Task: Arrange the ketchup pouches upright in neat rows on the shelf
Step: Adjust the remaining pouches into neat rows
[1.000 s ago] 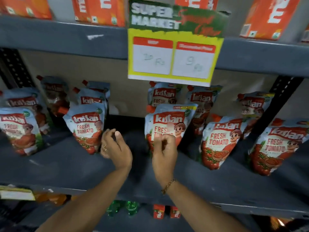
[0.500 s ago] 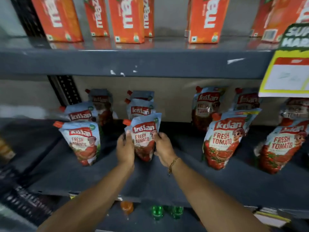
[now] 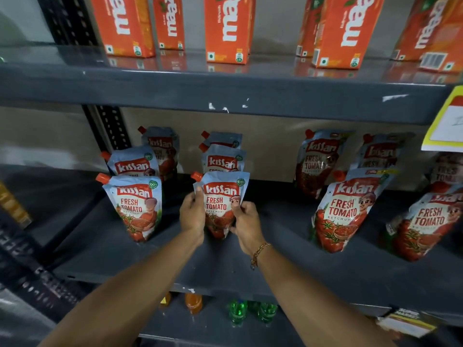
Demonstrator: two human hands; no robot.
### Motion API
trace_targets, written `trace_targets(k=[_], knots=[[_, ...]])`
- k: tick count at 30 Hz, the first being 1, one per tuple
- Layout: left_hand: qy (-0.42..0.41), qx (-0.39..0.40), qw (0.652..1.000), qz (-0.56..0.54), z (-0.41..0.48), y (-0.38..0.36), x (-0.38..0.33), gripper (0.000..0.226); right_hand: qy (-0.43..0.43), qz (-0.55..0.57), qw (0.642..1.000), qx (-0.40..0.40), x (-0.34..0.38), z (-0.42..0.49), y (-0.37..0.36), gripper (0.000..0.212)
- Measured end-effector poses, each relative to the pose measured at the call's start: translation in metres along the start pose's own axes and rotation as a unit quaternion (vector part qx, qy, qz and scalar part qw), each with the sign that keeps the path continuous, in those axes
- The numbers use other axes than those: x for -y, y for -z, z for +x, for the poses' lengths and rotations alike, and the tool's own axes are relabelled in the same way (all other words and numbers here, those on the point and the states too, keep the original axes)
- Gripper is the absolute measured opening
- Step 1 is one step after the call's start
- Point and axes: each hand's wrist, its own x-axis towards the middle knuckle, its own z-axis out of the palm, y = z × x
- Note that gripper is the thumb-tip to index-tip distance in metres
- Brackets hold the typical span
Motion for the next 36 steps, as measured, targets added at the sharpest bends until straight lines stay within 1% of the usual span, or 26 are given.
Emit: trace_targets(k=[2,4,5,6,8,9,10,11,13,15,16,17,18,19,20,21,22,23,25,27,31,36], knots=[[0.001,0.007,1.0,0.003,0.0,0.003,0.0,0.023,0.003,0.004,1.0,-0.004,-0.002,0.001,0.0,0.014],[0.002,0.011,1.0,0.003,-0.002,0.004,0.001,0.03,0.009,-0.001,1.0,-0.013,-0.001,-0.001,-0.001,0.018],[0.001,0.006,1.0,0.002,-0.003,0.004,0.001,0.037,0.025,-0.03,0.999,-0.033,-0.002,-0.002,-0.001,0.02],[0.0,-0.01,1.0,0.006,-0.005,0.006,0.003,0.042,0.051,-0.078,0.993,-0.069,-0.005,-0.005,-0.001,0.025],[-0.001,-0.077,0.997,0.016,-0.011,0.014,0.011,0.044,0.122,-0.169,0.962,-0.178,-0.016,-0.015,0.0,0.036],[-0.002,-0.113,0.993,0.018,-0.014,0.021,0.015,0.043,0.171,-0.197,0.941,-0.217,-0.02,-0.022,-0.001,0.037],[-0.007,-0.142,0.99,0.019,-0.018,0.028,0.018,0.042,0.227,-0.22,0.922,-0.224,-0.023,-0.029,-0.005,0.034],[-0.016,-0.168,0.985,0.02,-0.021,0.036,0.019,0.042,0.278,-0.242,0.908,-0.2,-0.024,-0.034,-0.011,0.03],[-0.053,-0.226,0.972,0.03,-0.022,0.052,0.016,0.039,0.356,-0.272,0.889,-0.097,-0.021,-0.041,-0.029,0.021],[-0.119,-0.281,0.95,0.064,-0.014,0.073,0.008,0.032,0.39,-0.293,0.873,0.005,-0.018,-0.044,-0.056,0.014],[-0.14,-0.294,0.942,0.076,-0.008,0.084,0.005,0.03,0.374,-0.299,0.877,0.037,-0.017,-0.044,-0.07,0.014],[-0.143,-0.297,0.941,0.077,-0.002,0.095,0.0,0.031,0.329,-0.297,0.895,0.056,-0.019,-0.042,-0.085,0.016],[-0.131,-0.294,0.944,0.069,0.005,0.105,-0.005,0.037,0.258,-0.285,0.921,0.066,-0.02,-0.039,-0.099,0.02],[-0.111,-0.286,0.95,0.063,0.012,0.115,-0.01,0.046,0.162,-0.252,0.951,0.071,-0.022,-0.036,-0.113,0.027],[-0.093,-0.276,0.954,0.067,0.02,0.126,-0.014,0.054,0.051,-0.186,0.978,0.084,-0.024,-0.034,-0.124,0.035],[-0.078,-0.253,0.961,0.077,0.027,0.136,-0.018,0.06,-0.054,-0.096,0.988,0.105,-0.026,-0.033,-0.134,0.041],[-0.061,-0.217,0.972,0.073,0.033,0.144,-0.02,0.063,-0.132,-0.009,0.984,0.122,-0.028,-0.033,-0.14,0.044],[-0.038,-0.174,0.983,0.047,0.038,0.153,-0.022,0.062,-0.177,0.05,0.974,0.132,-0.031,-0.035,-0.146,0.048],[0.017,-0.094,0.995,-0.029,0.042,0.167,-0.026,0.052,-0.191,0.081,0.969,0.135,-0.035,-0.037,-0.152,0.052],[0.041,-0.06,0.996,-0.051,0.043,0.174,-0.03,0.045,-0.185,0.077,0.971,0.133,-0.036,-0.037,-0.158,0.053],[0.047,-0.061,0.995,-0.058,0.044,0.176,-0.032,0.043,-0.194,0.075,0.968,0.137,-0.031,-0.037,-0.165,0.055],[0.046,-0.068,0.994,-0.066,0.044,0.178,-0.033,0.03,-0.197,0.073,0.968,0.135,-0.028,-0.035,-0.17,0.055]])
